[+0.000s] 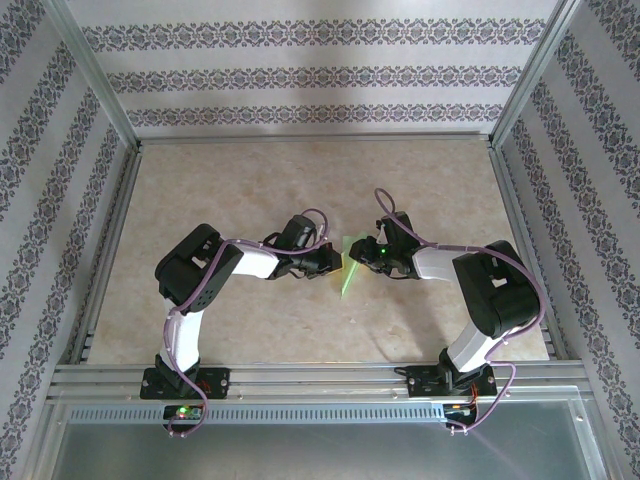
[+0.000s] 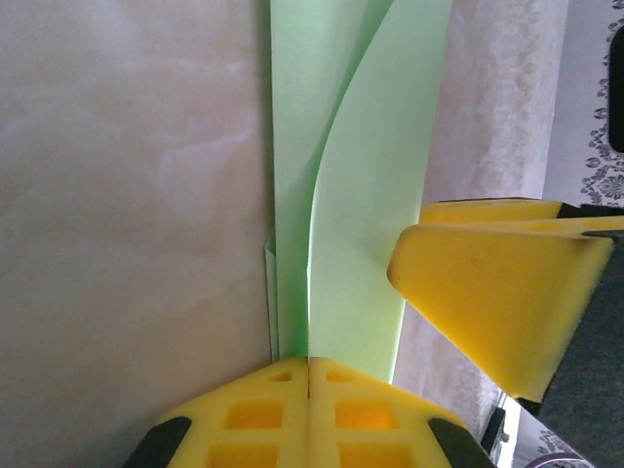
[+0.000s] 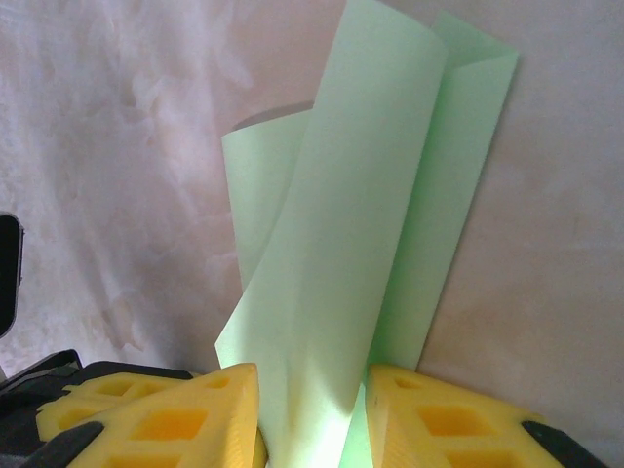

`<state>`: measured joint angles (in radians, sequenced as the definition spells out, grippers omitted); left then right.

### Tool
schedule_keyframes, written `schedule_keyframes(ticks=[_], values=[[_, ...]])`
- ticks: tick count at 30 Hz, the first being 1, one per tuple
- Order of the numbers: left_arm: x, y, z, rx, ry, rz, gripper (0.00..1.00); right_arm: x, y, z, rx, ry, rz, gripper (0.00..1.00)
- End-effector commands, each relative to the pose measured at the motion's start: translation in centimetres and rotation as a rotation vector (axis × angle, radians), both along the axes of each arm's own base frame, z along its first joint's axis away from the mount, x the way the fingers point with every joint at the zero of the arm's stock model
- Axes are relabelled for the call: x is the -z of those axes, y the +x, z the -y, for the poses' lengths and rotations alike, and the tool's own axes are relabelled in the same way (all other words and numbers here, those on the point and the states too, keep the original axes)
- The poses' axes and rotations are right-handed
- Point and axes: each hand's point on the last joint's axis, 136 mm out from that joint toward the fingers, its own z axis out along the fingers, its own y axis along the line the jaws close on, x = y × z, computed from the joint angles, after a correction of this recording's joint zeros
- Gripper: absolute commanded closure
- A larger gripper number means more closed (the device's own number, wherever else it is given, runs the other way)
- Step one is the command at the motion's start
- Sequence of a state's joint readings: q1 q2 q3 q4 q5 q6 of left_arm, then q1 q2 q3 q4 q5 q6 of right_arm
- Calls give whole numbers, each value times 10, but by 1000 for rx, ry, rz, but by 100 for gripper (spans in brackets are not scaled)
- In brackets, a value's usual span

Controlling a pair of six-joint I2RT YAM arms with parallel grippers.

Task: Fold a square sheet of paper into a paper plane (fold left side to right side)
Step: Fold the wing for the fifth time at the center of the table.

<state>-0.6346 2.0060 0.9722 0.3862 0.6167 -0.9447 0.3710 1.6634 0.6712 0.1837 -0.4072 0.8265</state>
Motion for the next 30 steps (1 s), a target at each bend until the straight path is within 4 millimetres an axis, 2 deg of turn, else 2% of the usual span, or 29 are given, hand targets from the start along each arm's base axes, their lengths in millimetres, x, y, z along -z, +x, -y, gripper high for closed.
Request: schedule_keyframes(ticks=[1, 8, 19, 26, 30], values=[[19, 4, -10, -9, 83, -12, 95, 16, -10, 1, -24, -53, -43, 64], [23, 4, -10, -7, 101, -23, 95, 10, -7, -2, -29, -39, -33, 64], [33, 1, -14, -1, 174, -55, 96, -13, 0, 1, -4, -4, 10, 62], [36, 0, -14, 3, 197, -66, 96, -17, 0, 3, 1, 5, 16, 62], [37, -1, -13, 10, 208, -69, 96, -19, -3, 10, 10, -15, 10, 62]])
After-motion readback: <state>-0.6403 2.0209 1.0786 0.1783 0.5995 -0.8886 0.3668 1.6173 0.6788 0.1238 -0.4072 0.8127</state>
